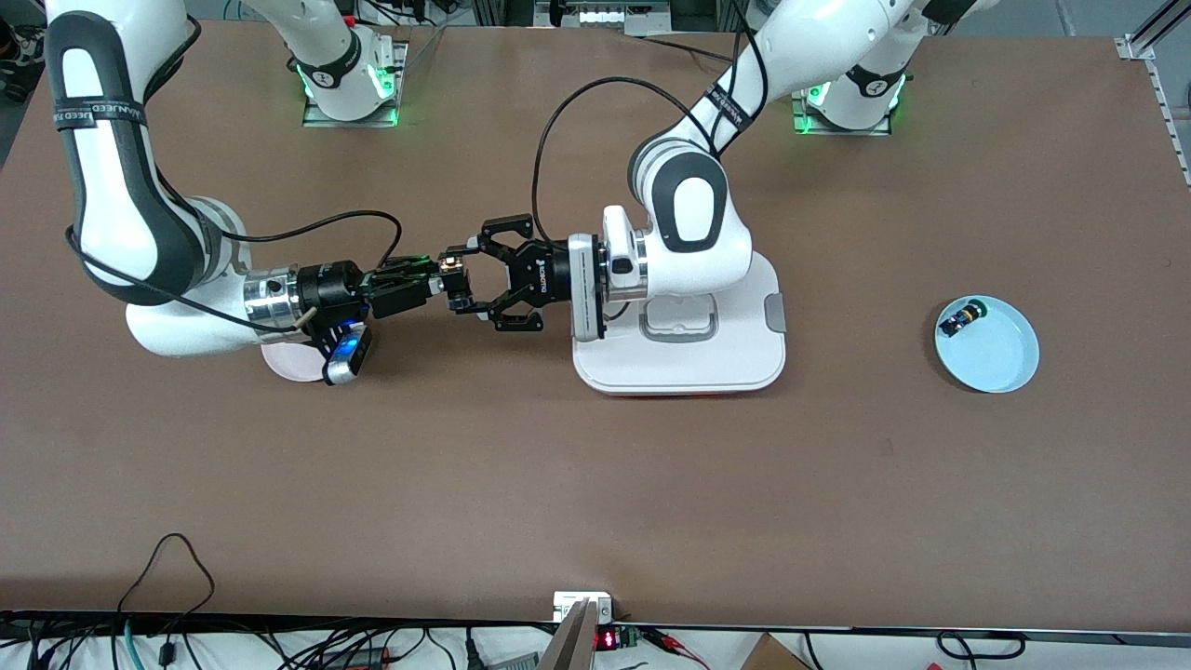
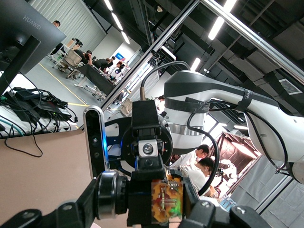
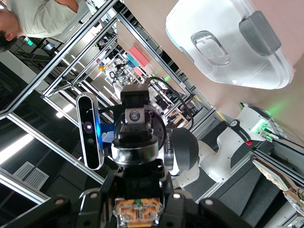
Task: Transfer orange switch to right arm and place
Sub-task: 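Close the right gripper on the orange switch held by the left gripper, then open the left gripper and withdraw it while the right gripper holds, then lower the orange switch onto the white plate with the right gripper, then open the right gripper to release the switch on the plate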
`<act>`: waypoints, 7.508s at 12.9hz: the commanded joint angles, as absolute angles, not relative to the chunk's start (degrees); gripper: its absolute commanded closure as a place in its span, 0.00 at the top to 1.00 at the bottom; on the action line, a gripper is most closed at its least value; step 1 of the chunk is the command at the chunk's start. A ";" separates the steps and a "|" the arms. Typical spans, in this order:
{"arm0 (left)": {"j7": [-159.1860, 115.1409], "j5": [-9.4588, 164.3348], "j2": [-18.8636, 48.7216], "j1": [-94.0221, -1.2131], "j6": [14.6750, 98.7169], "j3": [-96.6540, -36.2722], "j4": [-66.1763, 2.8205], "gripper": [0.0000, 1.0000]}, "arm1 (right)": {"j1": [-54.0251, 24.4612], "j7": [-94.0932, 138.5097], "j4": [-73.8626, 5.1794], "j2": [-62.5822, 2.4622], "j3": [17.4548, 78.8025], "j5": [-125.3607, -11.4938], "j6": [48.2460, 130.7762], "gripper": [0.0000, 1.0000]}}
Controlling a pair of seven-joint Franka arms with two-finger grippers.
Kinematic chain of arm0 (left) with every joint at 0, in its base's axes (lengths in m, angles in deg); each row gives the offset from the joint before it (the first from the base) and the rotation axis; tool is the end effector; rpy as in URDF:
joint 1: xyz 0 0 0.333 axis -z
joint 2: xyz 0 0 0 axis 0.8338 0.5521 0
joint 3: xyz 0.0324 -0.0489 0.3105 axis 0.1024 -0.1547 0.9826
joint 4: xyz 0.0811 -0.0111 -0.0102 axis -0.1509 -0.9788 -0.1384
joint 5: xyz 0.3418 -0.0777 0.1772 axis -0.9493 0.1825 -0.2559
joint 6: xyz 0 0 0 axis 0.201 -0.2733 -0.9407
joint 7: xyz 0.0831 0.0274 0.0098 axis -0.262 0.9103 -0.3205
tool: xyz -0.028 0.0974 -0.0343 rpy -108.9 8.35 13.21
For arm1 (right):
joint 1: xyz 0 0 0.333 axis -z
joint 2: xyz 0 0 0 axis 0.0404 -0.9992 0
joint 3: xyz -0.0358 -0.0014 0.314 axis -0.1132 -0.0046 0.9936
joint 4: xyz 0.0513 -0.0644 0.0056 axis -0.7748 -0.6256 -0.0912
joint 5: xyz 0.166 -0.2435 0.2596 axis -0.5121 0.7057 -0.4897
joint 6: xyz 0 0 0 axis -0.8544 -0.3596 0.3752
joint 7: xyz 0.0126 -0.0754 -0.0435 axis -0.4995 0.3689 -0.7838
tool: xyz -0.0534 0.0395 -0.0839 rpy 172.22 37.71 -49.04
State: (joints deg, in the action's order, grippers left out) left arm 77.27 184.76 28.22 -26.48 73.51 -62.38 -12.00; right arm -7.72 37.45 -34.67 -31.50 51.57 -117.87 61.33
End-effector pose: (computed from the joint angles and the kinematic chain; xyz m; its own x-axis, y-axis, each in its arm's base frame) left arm 0.5684 -0.5087 0.3681 0.6478 0.1424 0.7483 -0.7472 -0.0722 0.6606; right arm 0.6146 0.2016 0.3842 0.7023 0.1285 -0.7002 -0.6778 -0.1802 -0.7128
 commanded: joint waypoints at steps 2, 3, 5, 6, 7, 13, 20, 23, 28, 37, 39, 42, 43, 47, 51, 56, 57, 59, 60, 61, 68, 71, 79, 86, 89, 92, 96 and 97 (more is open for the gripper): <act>77.50 186.40 28.95 -25.82 74.01 -61.67 -10.10 0.07 | -7.09 35.85 -34.02 -32.35 51.82 -118.51 60.20 0.22; 77.50 186.48 28.95 -25.91 74.01 -61.59 -10.19 0.18 | -7.00 35.68 -34.02 -32.35 51.82 -118.42 60.03 0.20; 77.68 187.79 28.77 -25.99 73.92 -61.67 -10.36 1.00 | -6.04 33.23 -34.02 -32.44 51.82 -118.42 59.41 0.19; 77.59 189.11 28.68 -26.08 73.92 -61.67 -10.45 1.00 | -6.03 33.13 -33.93 -32.35 51.82 -118.24 59.41 0.19; 77.59 189.38 28.51 -26.17 73.83 -61.59 -10.63 1.00 | -5.95 33.04 -33.93 -32.17 51.82 -118.07 59.41 0.18; 78.12 188.68 22.56 -32.82 73.48 -61.50 -19.03 1.00 | -4.72 32.78 -33.76 -31.73 51.82 -118.24 59.58 0.17; 77.68 183.10 9.36 -51.63 73.65 -59.93 -41.55 1.00 | -3.57 31.91 -33.67 -30.59 51.82 -115.28 57.83 0.15; 68.25 159.24 5.06 -55.69 73.31 -53.78 -41.30 1.00 | -2.08 27.34 -33.49 -30.42 51.82 -108.25 57.48 0.15; 42.38 123.61 -3.47 -54.74 61.98 -41.48 -39.80 1.00 | -1.90 25.83 -28.05 -29.98 52.08 -92.61 56.86 0.15; -6.65 73.14 -13.86 -46.91 39.58 -35.57 -33.49 1.00 | -1.81 8.88 -25.85 -27.87 55.33 -60.70 57.82 0.15; -11.95 70.03 -13.86 -46.65 35.96 -35.92 -31.46 1.00 | -1.73 4.42 -25.85 -26.99 57.08 -53.16 59.75 0.15; -16.78 70.03 -13.59 -46.65 34.20 -35.48 -31.46 1.00 | -1.64 -4.38 -25.85 -25.50 59.55 -41.55 61.51 0.15; -19.06 70.03 -13.59 -46.82 33.32 -35.74 -31.46 1.00 | -1.64 -7.10 -25.85 -25.32 59.82 -38.38 62.47 0.15; -22.34 68.72 -13.59 -47.00 32.96 -36.89 -31.63 1.00 | -1.46 -18.96 -26.90 -25.32 59.91 -30.10 69.06 0.15; -22.25 67.66 -13.50 -47.18 33.40 -36.89 -31.55 1.00 | 1.60 -30.65 -31.37 -25.40 59.91 -28.24 76.61 0.15; -21.46 65.63 -11.40 -47.26 33.31 -37.59 -27.70 1.00 | 4.25 -42.08 -39.89 -25.32 59.91 -28.07 87.60 0.15; -21.55 65.63 -10.61 -47.35 33.23 -37.59 -26.72 1.00 | 4.68 -44.72 -41.39 -25.32 59.91 -27.89 90.23 0.15; -21.55 65.72 -10.34 -47.35 33.14 -37.59 -26.27 1.00 | 5.48 -48.42 -44.99 -25.32 59.91 -27.10 96.12 0.15; -21.46 65.72 -10.25 -47.44 33.22 -37.59 -26.19 1.00 | 5.74 -49.04 -46.66 -25.32 59.91 -27.10 98.58 0.15; -21.46 65.72 -10.17 -47.35 33.40 -37.68 -26.18 1.00 | 5.74 -49.48 -47.89 -25.32 59.91 -27.10 100.26 0.15; -21.64 65.81 -7.79 -47.44 33.49 -37.59 -22.76 1.00 | 7.05 -52.91 -58.19 -25.32 59.91 -21.30 115.04 0.15; -21.99 65.90 -7.26 -47.44 33.49 -37.59 -21.97 1.00 | 7.15 -54.32 -59.15 -25.75 59.91 -21.30 115.57 0.15; -22.08 65.98 -6.83 -47.35 33.49 -37.59 -21.97 1.00 | 7.24 -54.85 -65.48 -26.55 59.91 -21.30 122.50 0.17; -21.99 65.99 -6.83 -47.35 33.49 -37.59 -21.88 1.00 | 8.56 -54.15 -67.60 -27.95 59.82 -21.73 126.73 0.36; -21.99 65.99 -6.83 -47.35 33.49 -37.50 -21.88 1.00 | 9.79 -53.10 -66.46 -26.99 59.82 -22.44 126.21 1.00; -21.99 65.99 -6.83 -47.44 33.49 -37.50 -21.88 1.00 | 9.70 -50.02 -63.31 -25.67 59.82 -27.43 123.15 1.00; -21.90 65.99 -6.83 -47.44 33.49 -37.50 -21.88 1.00 | 9.52 -43.11 -53.12 -25.49 59.73 -34.48 108.67 1.00; -21.90 65.99 -6.83 -47.44 33.49 -37.50 -21.88 1.00 | 9.52 -38.37 -50.66 -25.49 59.73 -34.57 104.89 1.00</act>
State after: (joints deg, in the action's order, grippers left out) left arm -21.53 67.14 -7.78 -47.34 34.27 -37.37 -23.73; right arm 9.06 -44.53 -55.11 -25.49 59.11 -33.41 111.16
